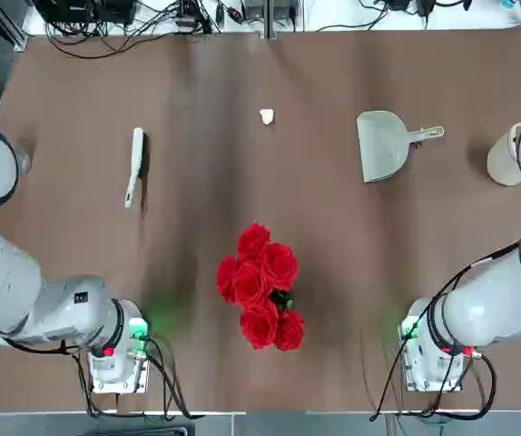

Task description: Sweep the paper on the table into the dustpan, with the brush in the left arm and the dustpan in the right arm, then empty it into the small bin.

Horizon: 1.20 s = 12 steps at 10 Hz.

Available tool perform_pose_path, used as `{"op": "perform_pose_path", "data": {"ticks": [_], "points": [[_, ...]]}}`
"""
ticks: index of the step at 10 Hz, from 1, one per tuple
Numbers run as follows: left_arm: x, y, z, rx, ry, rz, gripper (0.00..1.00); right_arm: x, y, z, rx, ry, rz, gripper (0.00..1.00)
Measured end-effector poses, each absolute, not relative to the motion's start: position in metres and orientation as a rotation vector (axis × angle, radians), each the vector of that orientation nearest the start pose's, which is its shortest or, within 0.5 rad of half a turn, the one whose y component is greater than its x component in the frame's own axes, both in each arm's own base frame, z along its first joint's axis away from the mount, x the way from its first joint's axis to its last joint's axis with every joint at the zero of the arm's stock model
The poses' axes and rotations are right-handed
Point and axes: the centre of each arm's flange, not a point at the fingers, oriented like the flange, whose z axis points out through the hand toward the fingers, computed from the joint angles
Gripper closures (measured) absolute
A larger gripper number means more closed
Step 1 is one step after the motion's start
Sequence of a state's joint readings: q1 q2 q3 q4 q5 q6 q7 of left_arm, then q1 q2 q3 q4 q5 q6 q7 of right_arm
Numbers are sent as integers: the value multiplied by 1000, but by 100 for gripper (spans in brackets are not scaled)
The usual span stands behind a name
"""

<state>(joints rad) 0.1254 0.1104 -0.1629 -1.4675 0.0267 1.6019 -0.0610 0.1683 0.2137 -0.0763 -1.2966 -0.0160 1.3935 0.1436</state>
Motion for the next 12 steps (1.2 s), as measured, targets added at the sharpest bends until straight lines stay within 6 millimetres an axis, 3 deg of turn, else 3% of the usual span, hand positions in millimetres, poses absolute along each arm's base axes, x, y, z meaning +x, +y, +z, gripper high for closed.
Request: {"op": "perform_pose_path", "data": {"ticks": [2,4,7,10,12], "points": [[591,-14,615,-3133,-12,-45,0,597,59,616,-3179,214,167,0],[591,-9,614,-3132,-22,-39,0,597,59,616,-3178,231,167,0],[597,22,595,-3133,-92,3,0,597,59,616,-3178,239,166,0],[609,27,543,-3137,-102,32,0,597,58,616,-3178,242,167,0],[599,22,500,-3135,-90,61,0,597,58,616,-3179,237,167,0]]}}
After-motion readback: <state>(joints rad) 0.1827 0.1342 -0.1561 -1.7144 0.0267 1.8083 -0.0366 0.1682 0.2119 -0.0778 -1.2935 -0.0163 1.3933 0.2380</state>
